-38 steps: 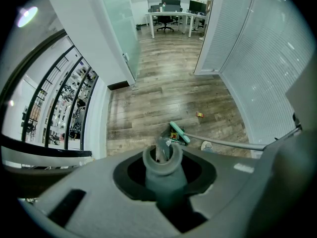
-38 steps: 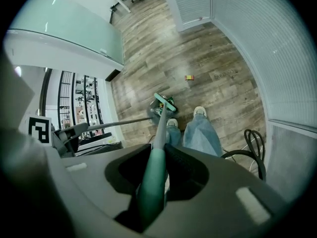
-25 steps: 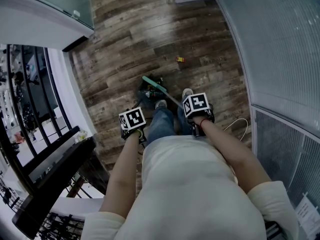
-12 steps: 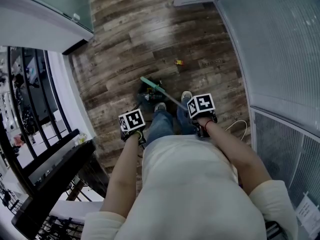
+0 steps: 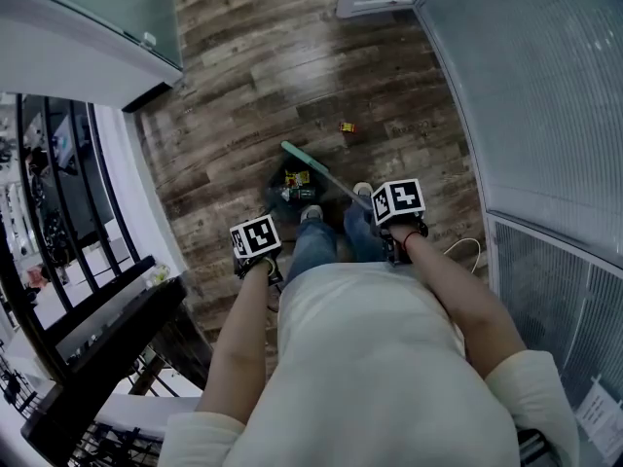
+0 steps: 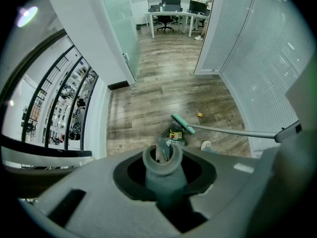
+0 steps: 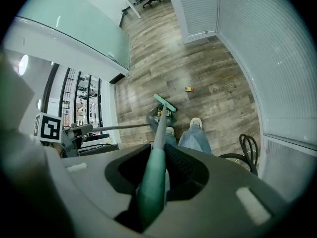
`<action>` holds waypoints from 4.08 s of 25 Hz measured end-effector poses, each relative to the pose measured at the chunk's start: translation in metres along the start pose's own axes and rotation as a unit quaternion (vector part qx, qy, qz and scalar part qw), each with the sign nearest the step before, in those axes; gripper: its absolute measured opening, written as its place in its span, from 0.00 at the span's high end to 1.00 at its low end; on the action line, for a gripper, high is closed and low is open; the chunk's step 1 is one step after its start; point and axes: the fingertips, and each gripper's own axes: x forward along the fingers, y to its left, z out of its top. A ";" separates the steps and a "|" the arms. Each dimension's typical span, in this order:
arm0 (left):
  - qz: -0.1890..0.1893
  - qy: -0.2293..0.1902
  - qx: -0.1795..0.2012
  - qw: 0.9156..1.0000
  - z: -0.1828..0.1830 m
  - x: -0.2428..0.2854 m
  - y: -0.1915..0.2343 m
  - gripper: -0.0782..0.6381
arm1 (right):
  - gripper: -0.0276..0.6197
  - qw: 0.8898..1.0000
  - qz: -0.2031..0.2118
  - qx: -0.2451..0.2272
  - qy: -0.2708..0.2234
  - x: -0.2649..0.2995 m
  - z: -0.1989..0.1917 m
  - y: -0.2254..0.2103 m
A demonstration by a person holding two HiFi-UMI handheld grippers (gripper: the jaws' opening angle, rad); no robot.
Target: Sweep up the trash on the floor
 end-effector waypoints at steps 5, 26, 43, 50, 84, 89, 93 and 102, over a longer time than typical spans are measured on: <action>0.001 0.000 -0.001 1.000 0.000 0.000 -0.001 0.76 | 0.81 1.000 -0.015 0.015 -0.016 -0.009 0.018 -0.021; 0.014 0.001 0.000 1.000 0.005 -0.005 -0.003 0.76 | 0.81 0.994 -0.065 0.055 -0.064 -0.047 0.115 -0.102; 0.011 0.005 -0.006 1.000 0.008 -0.002 -0.013 0.76 | 0.81 0.993 -0.103 0.038 -0.046 -0.047 0.155 -0.148; 0.039 0.006 0.003 0.999 0.009 -0.008 -0.001 0.76 | 0.81 0.994 -0.104 0.016 -0.022 -0.039 0.149 -0.157; 0.008 -0.003 -0.002 1.000 0.003 -0.001 -0.007 0.76 | 0.81 0.996 -0.083 -0.011 0.008 0.012 0.036 -0.070; 0.006 -0.004 -0.002 1.000 0.001 -0.002 -0.004 0.76 | 0.81 0.997 -0.076 -0.014 0.018 0.019 0.021 -0.055; 0.006 -0.004 -0.001 1.000 0.001 -0.002 -0.004 0.76 | 0.81 0.998 -0.063 -0.001 0.022 0.024 0.009 -0.046; 0.006 -0.004 0.001 1.000 0.000 -0.007 -0.001 0.76 | 0.81 0.998 -0.046 -0.001 0.046 0.037 -0.024 -0.018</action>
